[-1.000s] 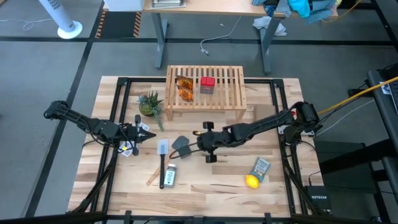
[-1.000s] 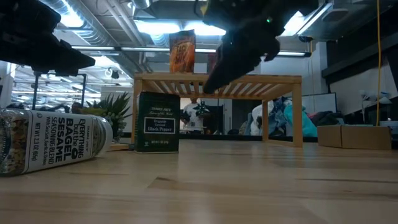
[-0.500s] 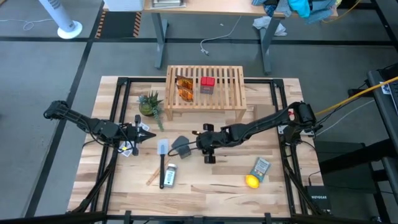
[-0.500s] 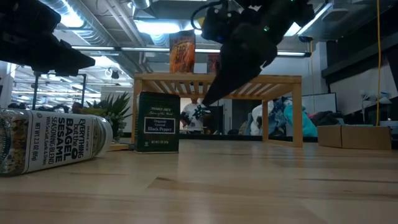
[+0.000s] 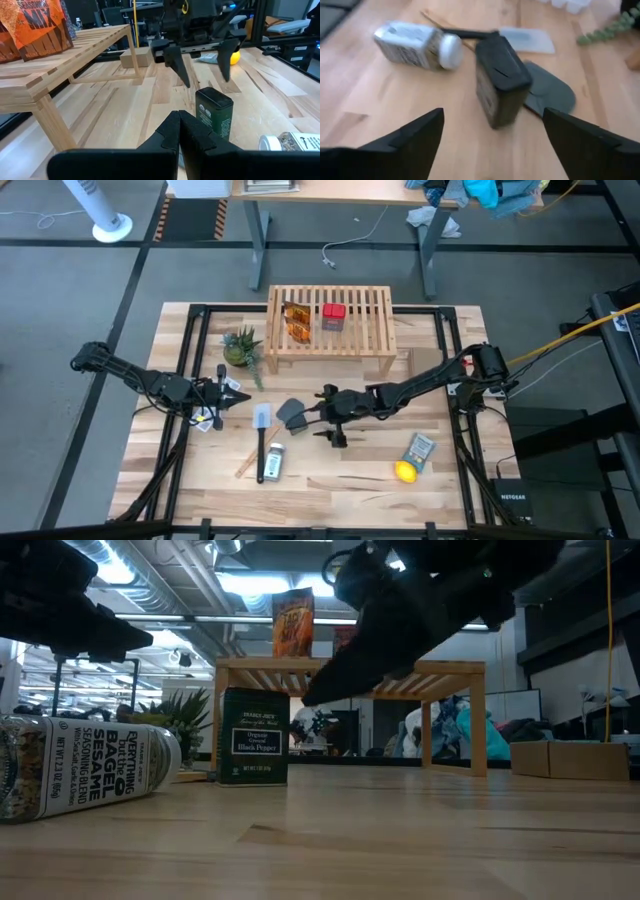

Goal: Shelf spices
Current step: Put the black seasoning can on the shelf

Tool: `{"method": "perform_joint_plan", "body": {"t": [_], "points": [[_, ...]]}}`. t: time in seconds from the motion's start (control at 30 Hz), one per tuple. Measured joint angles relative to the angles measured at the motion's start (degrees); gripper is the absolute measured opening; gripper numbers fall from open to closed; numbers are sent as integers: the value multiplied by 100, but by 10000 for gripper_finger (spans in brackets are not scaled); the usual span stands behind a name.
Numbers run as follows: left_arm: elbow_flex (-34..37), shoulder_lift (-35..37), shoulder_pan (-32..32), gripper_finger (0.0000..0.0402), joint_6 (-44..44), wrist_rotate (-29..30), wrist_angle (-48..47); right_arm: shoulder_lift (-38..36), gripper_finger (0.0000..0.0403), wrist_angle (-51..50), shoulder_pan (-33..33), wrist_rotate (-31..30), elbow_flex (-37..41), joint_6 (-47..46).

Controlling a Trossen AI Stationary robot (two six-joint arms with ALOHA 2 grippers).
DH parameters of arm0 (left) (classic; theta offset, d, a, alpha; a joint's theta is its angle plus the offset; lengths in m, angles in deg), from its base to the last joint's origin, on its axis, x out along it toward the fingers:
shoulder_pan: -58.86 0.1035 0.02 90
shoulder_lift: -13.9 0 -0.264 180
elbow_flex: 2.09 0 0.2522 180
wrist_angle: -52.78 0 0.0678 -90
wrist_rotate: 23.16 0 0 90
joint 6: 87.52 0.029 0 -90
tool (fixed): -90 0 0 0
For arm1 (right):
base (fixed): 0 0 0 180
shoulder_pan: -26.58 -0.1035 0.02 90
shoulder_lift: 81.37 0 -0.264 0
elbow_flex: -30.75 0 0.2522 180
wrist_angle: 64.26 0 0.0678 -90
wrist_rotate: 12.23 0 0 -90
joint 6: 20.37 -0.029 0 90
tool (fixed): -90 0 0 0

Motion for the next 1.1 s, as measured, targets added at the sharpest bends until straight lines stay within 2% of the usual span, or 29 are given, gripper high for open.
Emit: {"method": "perform_joint_plan", "body": {"t": [0.23,0.43,0.73,1.1], "points": [[0,0,0,0,0,4,0,147,367,846,154,113,228,2],[0,-1,0,0,0,0,0,628,367,1723,406,929,226,-115],[0,0,0,0,0,2,0,962,365,2505,423,1300,226,-299],[0,0,0,0,0,0,0,1021,365,2483,428,931,224,-546]]}}
